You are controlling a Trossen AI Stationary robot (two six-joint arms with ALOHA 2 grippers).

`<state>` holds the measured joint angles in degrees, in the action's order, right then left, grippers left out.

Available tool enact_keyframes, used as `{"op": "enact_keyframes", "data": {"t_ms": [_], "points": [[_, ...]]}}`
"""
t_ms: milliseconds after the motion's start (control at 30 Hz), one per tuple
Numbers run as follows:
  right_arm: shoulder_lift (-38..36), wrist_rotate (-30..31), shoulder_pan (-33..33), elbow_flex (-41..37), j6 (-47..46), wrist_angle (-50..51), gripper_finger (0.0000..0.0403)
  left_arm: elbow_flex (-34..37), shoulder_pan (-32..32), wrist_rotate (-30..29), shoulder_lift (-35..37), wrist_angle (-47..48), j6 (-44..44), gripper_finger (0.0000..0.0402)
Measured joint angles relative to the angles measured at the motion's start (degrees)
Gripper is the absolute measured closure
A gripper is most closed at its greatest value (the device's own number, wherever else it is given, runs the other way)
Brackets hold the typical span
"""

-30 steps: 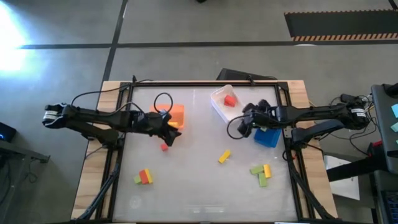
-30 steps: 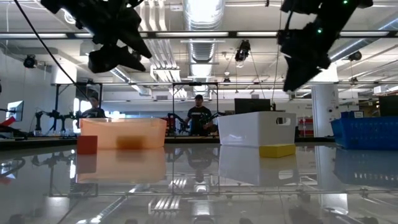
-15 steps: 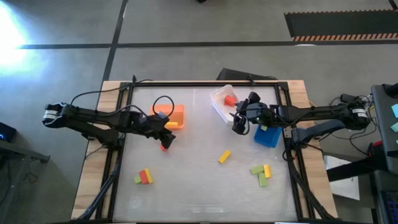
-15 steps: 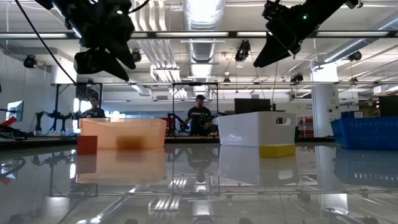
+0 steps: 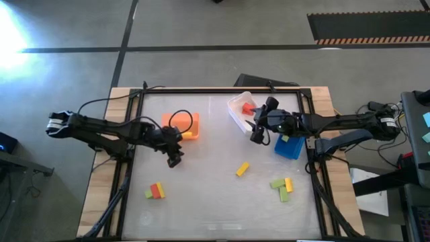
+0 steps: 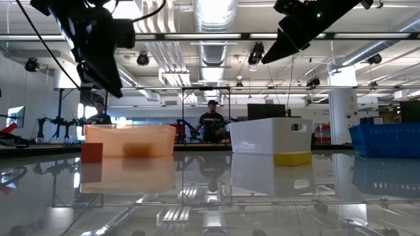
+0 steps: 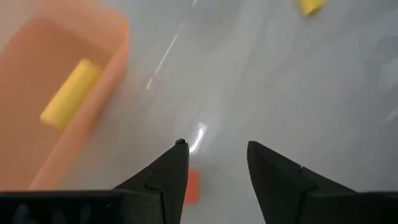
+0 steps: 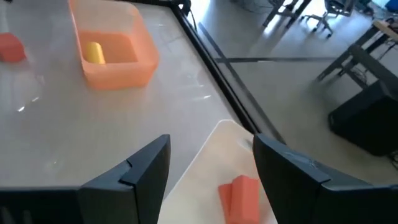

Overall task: Sort & place blocks by color
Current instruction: Put the orange block into the white bin

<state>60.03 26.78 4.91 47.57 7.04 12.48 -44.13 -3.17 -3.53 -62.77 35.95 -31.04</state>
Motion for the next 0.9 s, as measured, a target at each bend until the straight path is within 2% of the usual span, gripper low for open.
{"op": "enact_keyframes", "data": {"t_ms": [233, 467, 667, 900], "points": [[0.0, -0.2, 3.6, 0.0, 2.0, -1.7, 0.0184, 3.7, -1.2, 0.7, -0.3, 0.1, -1.6, 0.0254], [0.0, -0.4, 6.0, -0.5, 1.8, -1.7, 0.0184, 6.9, -4.3, 0.5, -5.8, -4.4, -1.6, 0.0254], [0.0, -2.8, 7.3, -1.0, 1.6, -2.6, 0.0184, 6.3, -4.7, -2.0, -11.4, -3.9, -1.1, 0.0254], [0.0, -3.0, 7.5, -1.5, 1.1, -3.2, 0.0184, 6.3, -4.8, -4.2, -13.4, -4.0, -1.5, 0.0254]]}}
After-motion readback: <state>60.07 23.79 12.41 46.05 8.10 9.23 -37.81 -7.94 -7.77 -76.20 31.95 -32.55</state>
